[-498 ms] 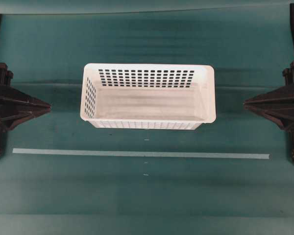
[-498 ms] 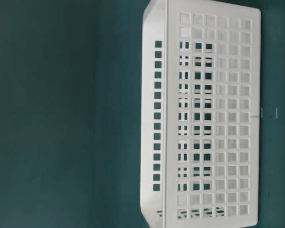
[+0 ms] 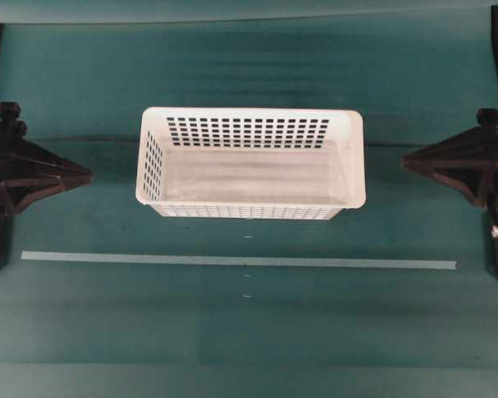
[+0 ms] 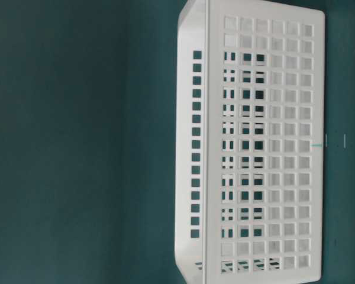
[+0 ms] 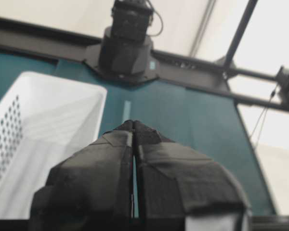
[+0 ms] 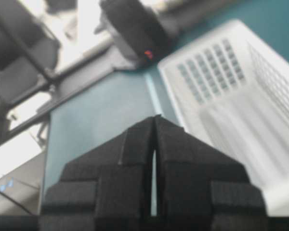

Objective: Lift the white basket with both hands.
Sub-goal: 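Move both open grippers inward toward the basket's short ends, then lower left and right grippers over the basket's end rims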

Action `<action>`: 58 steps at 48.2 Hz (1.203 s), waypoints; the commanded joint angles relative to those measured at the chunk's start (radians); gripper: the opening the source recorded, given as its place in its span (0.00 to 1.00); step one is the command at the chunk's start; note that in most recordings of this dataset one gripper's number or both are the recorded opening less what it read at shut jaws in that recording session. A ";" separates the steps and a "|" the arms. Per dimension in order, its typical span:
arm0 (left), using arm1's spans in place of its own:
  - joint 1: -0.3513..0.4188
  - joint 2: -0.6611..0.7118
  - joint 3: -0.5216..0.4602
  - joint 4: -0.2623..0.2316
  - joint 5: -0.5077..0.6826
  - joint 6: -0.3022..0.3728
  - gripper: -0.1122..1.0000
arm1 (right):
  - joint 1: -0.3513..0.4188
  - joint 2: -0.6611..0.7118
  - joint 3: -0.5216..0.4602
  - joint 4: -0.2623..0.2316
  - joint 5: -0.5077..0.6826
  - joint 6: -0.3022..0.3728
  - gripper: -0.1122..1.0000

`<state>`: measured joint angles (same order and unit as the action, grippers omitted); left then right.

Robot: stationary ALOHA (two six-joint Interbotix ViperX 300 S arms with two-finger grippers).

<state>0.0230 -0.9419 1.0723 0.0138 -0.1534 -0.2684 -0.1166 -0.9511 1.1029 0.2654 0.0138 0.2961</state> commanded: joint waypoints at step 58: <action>0.218 0.437 -0.400 0.009 0.842 -1.003 0.08 | -0.337 0.532 -0.477 -0.097 0.976 0.588 0.11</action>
<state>0.2378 -0.5123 0.7056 0.0199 0.6688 -1.2701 -0.4525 -0.4556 0.6734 0.2025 0.9679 0.8820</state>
